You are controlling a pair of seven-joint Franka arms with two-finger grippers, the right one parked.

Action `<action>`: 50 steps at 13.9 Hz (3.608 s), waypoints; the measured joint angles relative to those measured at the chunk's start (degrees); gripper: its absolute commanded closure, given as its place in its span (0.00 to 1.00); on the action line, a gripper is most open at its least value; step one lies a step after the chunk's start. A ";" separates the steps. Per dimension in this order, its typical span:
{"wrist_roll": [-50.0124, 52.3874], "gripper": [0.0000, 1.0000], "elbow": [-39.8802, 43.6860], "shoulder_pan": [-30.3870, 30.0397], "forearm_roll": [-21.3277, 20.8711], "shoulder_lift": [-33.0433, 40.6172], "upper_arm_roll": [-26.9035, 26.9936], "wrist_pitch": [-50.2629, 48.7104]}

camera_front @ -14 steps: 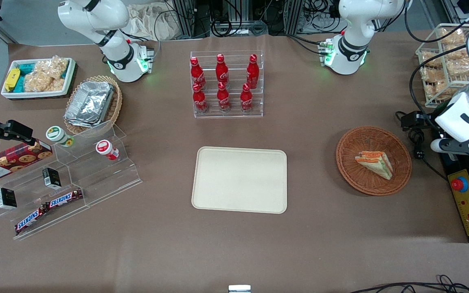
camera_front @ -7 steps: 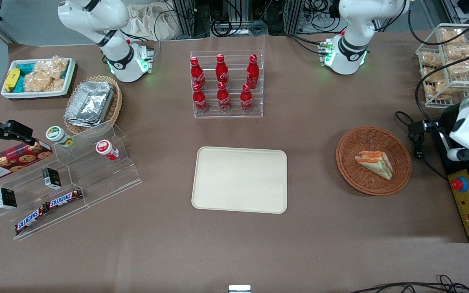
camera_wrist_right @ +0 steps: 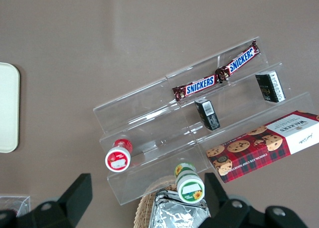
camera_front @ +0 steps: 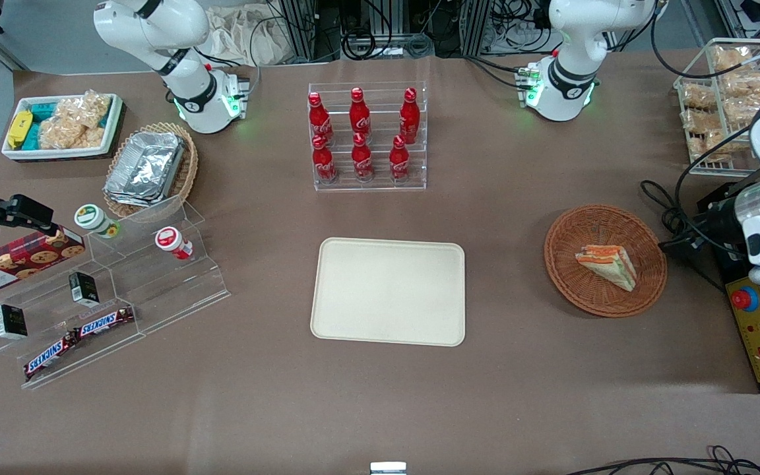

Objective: Place sandwich from basket to tray
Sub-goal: 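Move the left gripper down over the wrapped sandwich in the wicker basket, then lower the left gripper and close it on the sandwich, then lift the sandwich and carry it over the cream tray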

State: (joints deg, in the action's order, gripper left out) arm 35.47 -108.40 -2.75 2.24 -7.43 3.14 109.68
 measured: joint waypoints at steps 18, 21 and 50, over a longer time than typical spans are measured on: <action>21.72 0.01 -13.50 1.83 0.01 -8.46 -1.67 23.42; 21.41 0.01 -13.98 1.68 0.00 -8.76 -1.40 23.68; 17.67 1.00 29.52 14.31 -8.38 -26.54 -21.61 -4.29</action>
State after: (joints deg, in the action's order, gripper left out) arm 53.14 -78.88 11.56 -6.14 -33.97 -18.47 105.38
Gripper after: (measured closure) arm 0.797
